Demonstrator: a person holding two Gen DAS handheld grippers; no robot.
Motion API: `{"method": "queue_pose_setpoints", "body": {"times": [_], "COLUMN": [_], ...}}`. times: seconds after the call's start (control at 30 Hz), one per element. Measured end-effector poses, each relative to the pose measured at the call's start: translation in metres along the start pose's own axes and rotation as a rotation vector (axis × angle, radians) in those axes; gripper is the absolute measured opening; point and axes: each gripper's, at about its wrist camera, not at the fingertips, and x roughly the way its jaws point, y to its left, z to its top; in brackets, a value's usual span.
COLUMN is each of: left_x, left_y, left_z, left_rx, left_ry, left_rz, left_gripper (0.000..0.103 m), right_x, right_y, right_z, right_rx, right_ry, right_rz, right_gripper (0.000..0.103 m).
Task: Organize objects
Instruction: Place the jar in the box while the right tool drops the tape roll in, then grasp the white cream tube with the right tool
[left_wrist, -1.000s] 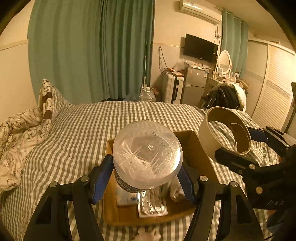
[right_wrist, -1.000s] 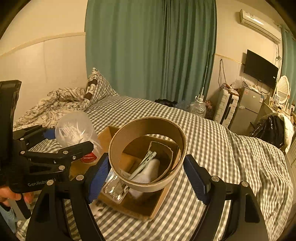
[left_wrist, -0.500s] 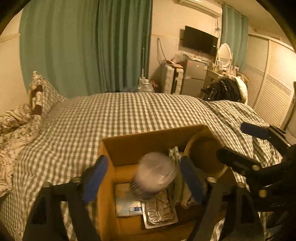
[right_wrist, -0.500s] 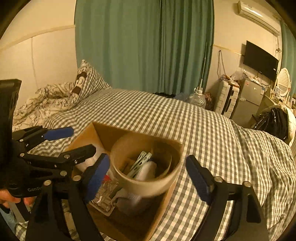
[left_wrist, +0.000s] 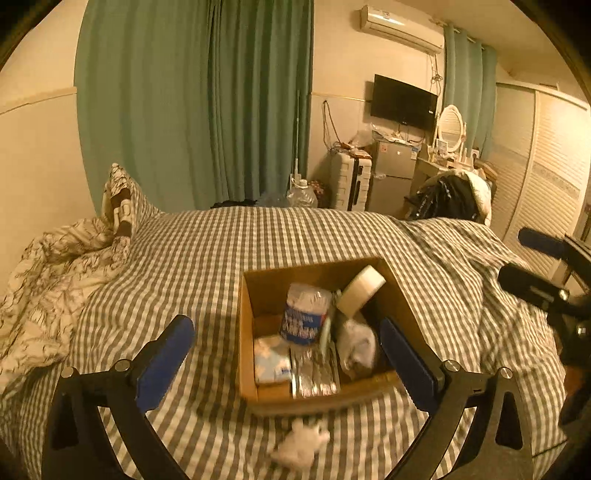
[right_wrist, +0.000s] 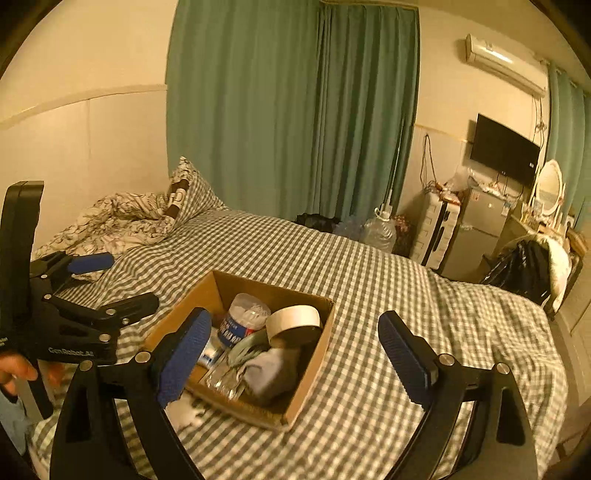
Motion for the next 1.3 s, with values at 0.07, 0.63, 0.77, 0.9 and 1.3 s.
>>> {"method": "queue_pose_setpoints", "body": {"times": [0.07,0.63,0.77,0.9,1.3], "left_x": [-0.012,0.004,0.017,0.033,0.042], "left_y": [0.000,-0.004,-0.012,-0.015,-0.006], "left_z": [-0.013,-0.150,-0.171,-0.185,-0.188], "left_rx": [0.000,-0.094,-0.073,-0.034,-0.053], "left_ry": [0.006,0.203,0.241,0.289,0.319], "left_rz": [0.004,0.054,0.066,0.098,0.085], "left_gripper": [0.103,0.103,0.103,0.103,0.103], "right_x": [-0.014,0.021,0.038,0.051,0.084], "right_y": [0.006,0.060,0.071,0.080,0.118], "right_z": [-0.007,-0.158,-0.191,-0.206,-0.221], "right_rx": [-0.018,0.000,-0.059,-0.108,-0.209], "right_ry": [0.005,0.262,0.335,0.380,0.463], "right_rz": [-0.003,0.067,0.095,0.136,0.223], "right_gripper": [0.092,0.092,0.092,0.092,0.091]}}
